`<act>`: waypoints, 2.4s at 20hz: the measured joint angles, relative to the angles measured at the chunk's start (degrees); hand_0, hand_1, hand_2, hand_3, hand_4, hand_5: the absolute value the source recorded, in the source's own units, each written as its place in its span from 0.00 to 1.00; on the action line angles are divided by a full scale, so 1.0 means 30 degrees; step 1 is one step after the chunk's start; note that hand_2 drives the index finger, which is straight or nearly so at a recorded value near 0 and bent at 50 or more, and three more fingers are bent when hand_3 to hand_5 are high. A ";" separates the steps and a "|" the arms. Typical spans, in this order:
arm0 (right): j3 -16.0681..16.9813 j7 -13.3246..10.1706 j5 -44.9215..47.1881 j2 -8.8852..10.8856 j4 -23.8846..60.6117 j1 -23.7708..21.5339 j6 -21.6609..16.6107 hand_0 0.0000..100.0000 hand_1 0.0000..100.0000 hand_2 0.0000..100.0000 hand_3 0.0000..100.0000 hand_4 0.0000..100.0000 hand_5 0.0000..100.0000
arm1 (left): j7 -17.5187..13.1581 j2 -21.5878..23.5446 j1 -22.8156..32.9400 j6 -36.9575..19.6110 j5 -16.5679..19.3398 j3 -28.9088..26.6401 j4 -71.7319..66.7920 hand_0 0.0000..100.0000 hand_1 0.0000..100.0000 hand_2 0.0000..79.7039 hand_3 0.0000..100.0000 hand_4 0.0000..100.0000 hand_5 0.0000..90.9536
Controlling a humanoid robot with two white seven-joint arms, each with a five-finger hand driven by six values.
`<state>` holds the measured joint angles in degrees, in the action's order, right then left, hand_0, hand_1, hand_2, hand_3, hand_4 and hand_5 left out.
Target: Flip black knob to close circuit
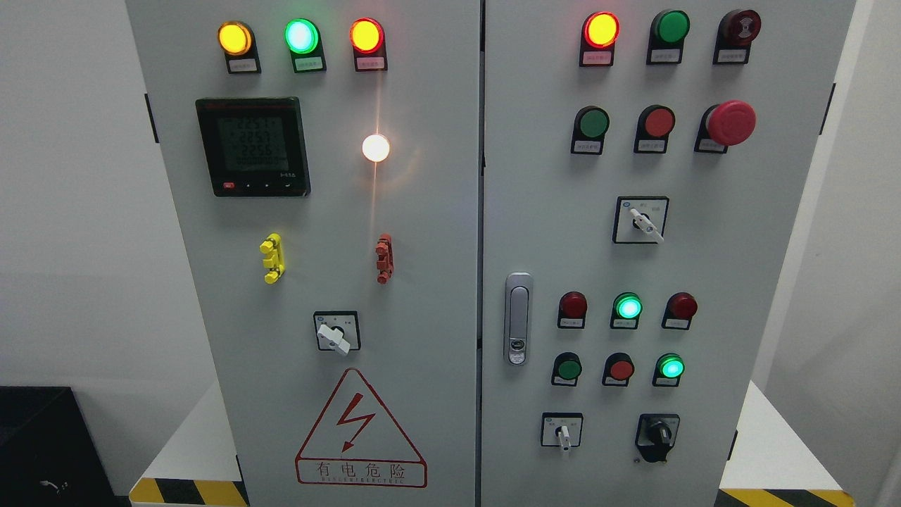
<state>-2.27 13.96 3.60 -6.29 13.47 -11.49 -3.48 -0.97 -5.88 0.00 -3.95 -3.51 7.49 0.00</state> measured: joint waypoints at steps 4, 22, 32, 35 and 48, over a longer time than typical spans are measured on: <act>0.0003 0.0057 0.0000 -0.0019 -0.0027 0.0006 0.0000 0.00 0.15 0.00 0.00 0.00 0.00 | 0.0000 0.0000 -0.0001 0.0000 0.0000 0.0000 0.0000 0.12 0.56 0.00 0.00 0.00 0.00; 0.0517 0.1394 0.0330 -0.0069 -0.0072 0.0502 -0.1746 0.00 0.07 0.00 0.00 0.00 0.00 | 0.0000 0.0000 0.0000 0.0000 0.0000 -0.0004 0.0000 0.12 0.56 0.00 0.00 0.00 0.00; 0.0690 0.1466 -0.0173 -0.0096 0.1981 0.0742 -0.1980 0.00 0.09 0.17 0.25 0.15 0.00 | 0.0000 0.0000 0.0000 0.0000 0.0000 -0.0003 0.0000 0.12 0.56 0.00 0.00 0.00 0.00; 0.0984 0.0852 -0.1451 -0.0087 0.3138 0.0755 -0.1943 0.00 0.09 0.26 0.36 0.27 0.06 | 0.0000 0.0000 -0.0001 0.0001 0.0000 -0.0003 0.0000 0.12 0.56 0.00 0.00 0.00 0.00; 0.2857 -0.2363 -0.8420 -0.0097 0.8964 0.0777 -0.1921 0.00 0.00 0.57 0.80 0.71 0.58 | 0.0000 0.0000 0.0000 0.0000 0.0000 -0.0002 0.0000 0.12 0.56 0.00 0.00 0.00 0.00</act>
<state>6.30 6.88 -21.65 -6.58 40.36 -9.16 -9.24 -0.97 -5.88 0.00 -3.95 -3.52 7.48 0.00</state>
